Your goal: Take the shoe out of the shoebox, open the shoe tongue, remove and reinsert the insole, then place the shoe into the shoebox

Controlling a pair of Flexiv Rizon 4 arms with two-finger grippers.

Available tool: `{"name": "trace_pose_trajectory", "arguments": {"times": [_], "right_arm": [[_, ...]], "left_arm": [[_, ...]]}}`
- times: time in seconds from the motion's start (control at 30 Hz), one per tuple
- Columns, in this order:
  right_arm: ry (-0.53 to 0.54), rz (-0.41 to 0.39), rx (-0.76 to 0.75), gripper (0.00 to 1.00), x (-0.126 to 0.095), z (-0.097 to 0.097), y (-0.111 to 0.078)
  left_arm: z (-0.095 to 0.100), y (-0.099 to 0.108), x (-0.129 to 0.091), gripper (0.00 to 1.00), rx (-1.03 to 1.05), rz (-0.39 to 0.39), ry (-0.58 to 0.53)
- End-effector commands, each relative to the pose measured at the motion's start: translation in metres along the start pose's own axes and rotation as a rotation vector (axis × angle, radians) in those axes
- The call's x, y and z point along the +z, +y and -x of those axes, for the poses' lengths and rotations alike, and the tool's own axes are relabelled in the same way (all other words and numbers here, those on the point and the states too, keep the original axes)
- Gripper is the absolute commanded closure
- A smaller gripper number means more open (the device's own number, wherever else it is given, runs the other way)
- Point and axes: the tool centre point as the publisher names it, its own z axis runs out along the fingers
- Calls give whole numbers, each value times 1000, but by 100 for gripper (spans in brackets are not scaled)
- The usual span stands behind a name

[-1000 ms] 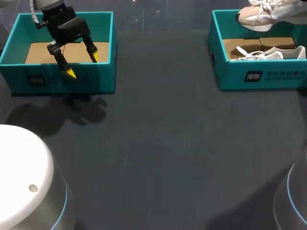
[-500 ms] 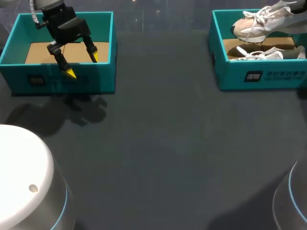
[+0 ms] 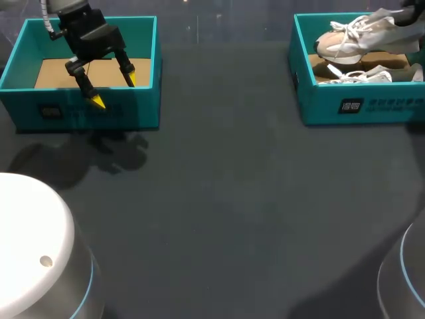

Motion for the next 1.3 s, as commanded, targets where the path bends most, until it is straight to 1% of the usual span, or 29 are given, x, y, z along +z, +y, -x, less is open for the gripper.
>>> {"name": "trace_pose_trajectory", "arguments": {"times": [0.03, 0.57, 0.7, 1.03, 1.3], "right_arm": [[5, -18, -3, 100, 8, -6, 10], [39, -52, 7, 100, 24, -24, 16], [66, -60, -23, 100, 29, -29, 18], [79, -101, -8, 100, 49, -36, 12], [80, -105, -8, 100, 57, -39, 10]], "left_arm": [[0, 0, 0, 0, 1, 2, 1], [0, 0, 0, 0, 1, 2, 1], [0, 0, 0, 0, 1, 2, 1], [0, 0, 0, 0, 1, 2, 1], [0, 0, 0, 0, 1, 2, 1]]}}
